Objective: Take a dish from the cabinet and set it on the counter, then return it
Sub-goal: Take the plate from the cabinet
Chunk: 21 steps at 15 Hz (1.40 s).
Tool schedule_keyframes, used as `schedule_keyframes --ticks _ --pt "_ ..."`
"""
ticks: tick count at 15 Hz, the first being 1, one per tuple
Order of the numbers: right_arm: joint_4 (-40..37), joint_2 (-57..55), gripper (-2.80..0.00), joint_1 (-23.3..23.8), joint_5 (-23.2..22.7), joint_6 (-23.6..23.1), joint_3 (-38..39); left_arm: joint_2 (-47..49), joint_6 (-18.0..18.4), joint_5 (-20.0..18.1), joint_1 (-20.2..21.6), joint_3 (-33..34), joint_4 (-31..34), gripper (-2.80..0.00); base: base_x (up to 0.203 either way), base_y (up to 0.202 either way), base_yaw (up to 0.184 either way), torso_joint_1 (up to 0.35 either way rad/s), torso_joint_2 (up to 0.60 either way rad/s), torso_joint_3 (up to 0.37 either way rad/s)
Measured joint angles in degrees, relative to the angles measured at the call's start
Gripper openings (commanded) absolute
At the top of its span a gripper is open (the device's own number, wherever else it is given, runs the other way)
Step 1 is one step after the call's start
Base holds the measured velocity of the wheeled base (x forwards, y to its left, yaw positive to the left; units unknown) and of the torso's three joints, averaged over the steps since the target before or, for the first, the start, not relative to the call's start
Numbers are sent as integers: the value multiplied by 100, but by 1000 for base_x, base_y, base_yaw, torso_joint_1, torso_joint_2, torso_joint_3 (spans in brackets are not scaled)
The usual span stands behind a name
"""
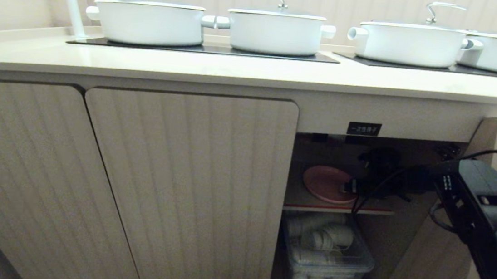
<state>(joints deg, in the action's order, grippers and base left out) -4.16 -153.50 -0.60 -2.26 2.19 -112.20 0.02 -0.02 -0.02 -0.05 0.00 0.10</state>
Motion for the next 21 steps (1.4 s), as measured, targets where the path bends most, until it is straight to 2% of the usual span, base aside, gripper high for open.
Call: schedule_keyframes --ticks 21 --pt "173 -186 0 -9 0 -27 -39 0 0 -5 2 0 0 -280 0 0 0 0 0 0"
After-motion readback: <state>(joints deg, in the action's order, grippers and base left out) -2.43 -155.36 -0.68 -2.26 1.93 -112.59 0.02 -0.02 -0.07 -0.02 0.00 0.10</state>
